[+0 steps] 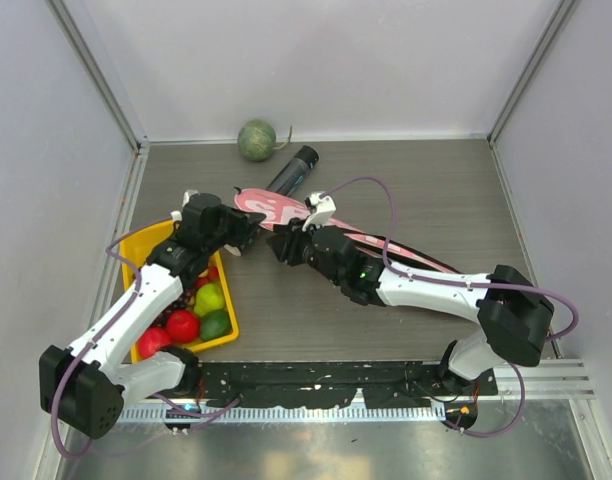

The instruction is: Pack up the badminton gear

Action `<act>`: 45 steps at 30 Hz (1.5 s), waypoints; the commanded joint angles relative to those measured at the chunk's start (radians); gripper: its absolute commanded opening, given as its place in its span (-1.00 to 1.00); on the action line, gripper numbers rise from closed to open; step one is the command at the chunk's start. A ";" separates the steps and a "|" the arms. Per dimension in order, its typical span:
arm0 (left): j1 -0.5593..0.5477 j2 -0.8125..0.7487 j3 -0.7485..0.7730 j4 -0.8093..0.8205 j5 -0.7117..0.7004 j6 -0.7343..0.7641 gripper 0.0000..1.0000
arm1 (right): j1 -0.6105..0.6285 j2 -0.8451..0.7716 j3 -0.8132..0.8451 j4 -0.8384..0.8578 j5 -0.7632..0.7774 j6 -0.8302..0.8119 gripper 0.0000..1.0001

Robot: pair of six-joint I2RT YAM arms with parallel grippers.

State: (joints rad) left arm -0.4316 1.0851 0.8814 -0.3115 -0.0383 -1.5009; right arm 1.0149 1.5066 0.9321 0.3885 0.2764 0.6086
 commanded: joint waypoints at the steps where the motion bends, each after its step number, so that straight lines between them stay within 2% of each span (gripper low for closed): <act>1: -0.010 -0.031 -0.004 0.029 0.080 0.001 -1.00 | -0.024 -0.014 0.040 0.110 0.116 -0.013 -0.35; 2: -0.010 -0.033 -0.005 0.029 0.077 -0.001 -1.00 | -0.024 -0.022 0.040 0.112 0.115 -0.015 -0.38; 4: -0.010 -0.030 -0.009 0.038 0.074 0.001 -1.00 | -0.024 -0.026 0.040 0.121 0.101 -0.035 -0.76; 5: -0.010 -0.028 -0.009 0.043 0.074 -0.001 -1.00 | -0.022 -0.029 0.040 0.119 0.096 -0.052 -0.89; 9: -0.009 -0.034 0.011 0.017 0.017 0.017 -1.00 | -0.024 -0.069 0.008 0.061 0.147 -0.038 -0.89; 17: -0.009 -0.033 0.053 0.008 -0.025 0.047 -1.00 | -0.025 -0.203 -0.206 0.041 0.217 -0.027 -0.89; 27: -0.009 -0.028 0.067 0.012 -0.064 0.067 -1.00 | -0.027 -0.344 -0.308 -0.019 0.256 -0.049 -0.89; 34: -0.009 -0.040 0.057 0.126 -0.069 0.132 -1.00 | -0.038 -0.477 -0.345 -0.164 0.328 -0.029 -0.90; 38: -0.009 -0.060 0.042 0.253 -0.090 0.206 -1.00 | -0.087 -0.537 -0.348 -0.276 0.347 0.008 -0.89; 45: 0.001 -0.059 0.100 0.207 -0.132 0.315 -1.00 | -0.280 -0.618 -0.364 -0.441 0.262 0.052 -0.90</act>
State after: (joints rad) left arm -0.4500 1.0573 0.9123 -0.1764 -0.0914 -1.2930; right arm 0.8288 0.9459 0.5819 0.0540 0.4904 0.6189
